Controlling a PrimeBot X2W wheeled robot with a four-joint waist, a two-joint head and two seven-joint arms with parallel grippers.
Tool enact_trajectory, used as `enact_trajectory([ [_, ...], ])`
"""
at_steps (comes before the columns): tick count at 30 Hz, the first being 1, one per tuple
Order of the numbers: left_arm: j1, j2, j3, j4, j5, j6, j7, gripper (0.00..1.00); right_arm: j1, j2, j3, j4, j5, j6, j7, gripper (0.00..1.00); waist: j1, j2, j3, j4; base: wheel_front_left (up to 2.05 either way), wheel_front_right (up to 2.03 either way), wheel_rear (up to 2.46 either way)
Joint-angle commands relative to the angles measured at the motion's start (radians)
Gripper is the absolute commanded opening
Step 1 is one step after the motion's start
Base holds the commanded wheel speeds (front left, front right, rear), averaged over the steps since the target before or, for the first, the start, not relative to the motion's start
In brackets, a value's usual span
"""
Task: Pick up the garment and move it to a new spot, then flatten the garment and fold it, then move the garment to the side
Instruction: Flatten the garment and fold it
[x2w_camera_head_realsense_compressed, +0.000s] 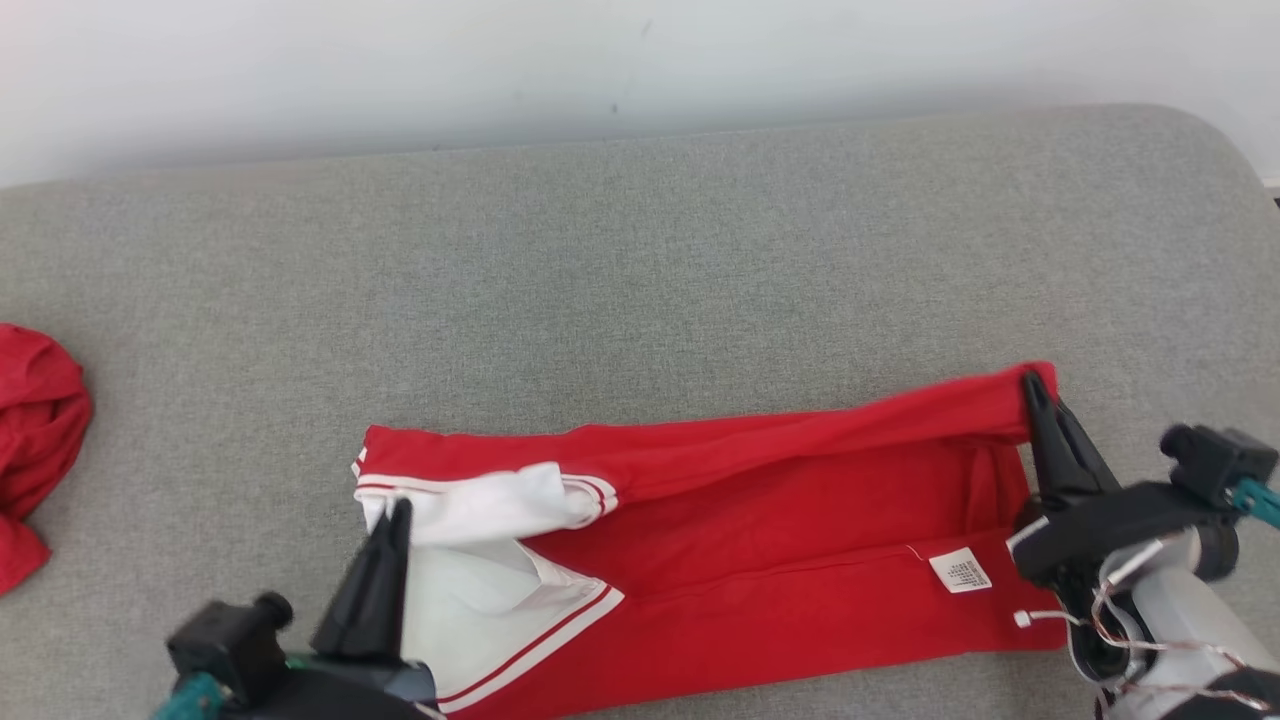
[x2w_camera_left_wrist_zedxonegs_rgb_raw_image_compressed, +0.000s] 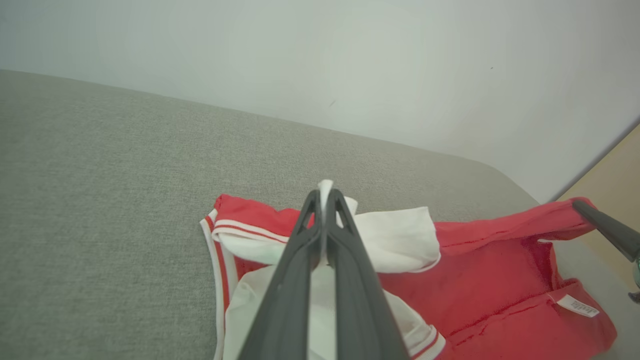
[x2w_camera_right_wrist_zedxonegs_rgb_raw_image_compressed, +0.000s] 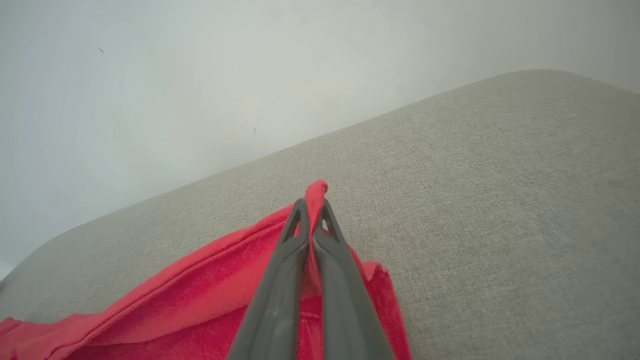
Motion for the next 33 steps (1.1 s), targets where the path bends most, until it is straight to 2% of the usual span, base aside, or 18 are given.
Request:
enact_trajectory([
  [1, 0.018, -0.010, 0.000, 0.005, -0.005, -0.008, -0.007, 0.00, 0.021, -0.002, -0.014, -0.008, -0.006, -0.002, 0.000, 0.00, 0.0001, 0.0001, -0.004, 0.001, 0.00, 0.00, 0.00],
  [4, 0.047, -0.029, -0.012, 0.027, 0.007, -0.007, -0.008, 0.00, 0.065, 0.006, -0.031, -0.021, -0.010, -0.002, 0.000, 0.00, 0.0001, 0.0001, -0.011, 0.003, 0.00, 0.00, 0.00],
  [5, 0.052, -0.034, -0.012, 0.037, 0.009, -0.010, -0.009, 0.00, 0.075, 0.007, -0.036, -0.024, -0.013, -0.002, 0.000, 0.24, 0.0001, 0.0001, -0.012, 0.003, 0.00, 0.00, 0.00],
  [6, 0.057, -0.039, -0.012, 0.048, 0.016, -0.011, -0.010, 0.00, 0.084, 0.010, -0.042, -0.029, -0.013, -0.002, 0.000, 0.38, 0.0001, 0.0001, -0.014, 0.003, 0.00, 0.00, 0.00],
  [7, 0.062, -0.047, -0.010, 0.060, 0.018, -0.011, -0.010, 0.00, 0.091, 0.013, -0.052, -0.036, -0.014, -0.002, 0.000, 0.35, 0.0001, 0.0001, -0.016, 0.002, 0.00, 0.00, 0.00],
  [8, 0.066, -0.052, -0.008, 0.075, 0.024, -0.009, -0.011, 0.00, 0.100, 0.017, -0.060, -0.041, -0.016, -0.002, 0.000, 0.38, 0.0001, 0.0001, -0.018, 0.002, 0.00, 0.00, 0.00],
  [9, 0.069, -0.053, -0.006, 0.087, 0.037, -0.005, -0.011, 0.00, 0.114, 0.023, -0.061, -0.042, -0.018, -0.002, 0.000, 0.52, 0.0001, 0.0001, -0.020, 0.001, 0.00, 0.00, 0.00],
  [10, 0.071, -0.055, 0.000, 0.098, 0.052, 0.005, -0.012, 0.00, 0.123, 0.026, -0.064, -0.045, -0.021, -0.002, 0.000, 1.00, 0.0001, 0.0001, -0.023, 0.001, 0.00, 0.00, 0.00],
  [11, 0.071, -0.058, 0.006, 0.108, 0.068, 0.008, -0.012, 0.02, 0.127, 0.029, -0.073, -0.053, -0.017, -0.002, 0.000, 1.00, 0.0001, 0.0001, -0.025, 0.001, 0.00, 0.00, 0.00],
  [12, 0.074, -0.062, 0.011, 0.115, 0.082, 0.008, -0.012, 0.61, 0.133, 0.028, -0.077, -0.058, -0.016, -0.002, 0.000, 1.00, 0.0001, 0.0001, -0.028, 0.001, 0.00, 0.00, 0.00],
  [13, 0.079, -0.070, 0.022, 0.122, 0.097, 0.010, -0.012, 1.00, 0.141, 0.029, -0.081, -0.066, -0.017, -0.002, 0.000, 1.00, 0.0001, 0.0001, -0.033, 0.001, 0.00, 0.00, 0.00],
  [20, 0.126, -0.127, 0.120, 0.105, 0.178, 0.000, -0.011, 1.00, 0.223, 0.020, -0.126, -0.155, -0.023, -0.002, 0.000, 1.00, 0.0001, 0.0001, -0.065, 0.008, 0.00, 0.00, 0.00],
  [23, 0.148, -0.144, 0.169, 0.084, 0.230, -0.001, -0.011, 1.00, 0.240, 0.004, -0.131, -0.153, -0.029, -0.002, 0.000, 1.00, 0.0001, 0.0001, -0.076, 0.009, 0.00, 0.00, 0.00],
  [28, 0.186, -0.161, 0.240, 0.046, 0.369, 0.027, -0.011, 1.00, 0.240, -0.005, -0.110, -0.070, -0.041, -0.002, 0.000, 1.00, 0.0001, 0.0001, -0.101, 0.017, 0.00, 0.00, 0.00],
  [33, 0.232, -0.207, 0.356, -0.005, 0.447, 0.039, -0.011, 1.00, 0.197, -0.002, -0.077, 0.059, -0.061, -0.002, 0.019, 1.00, 0.0001, 0.0001, -0.121, 0.037, 0.00, 0.00, 0.00],
])
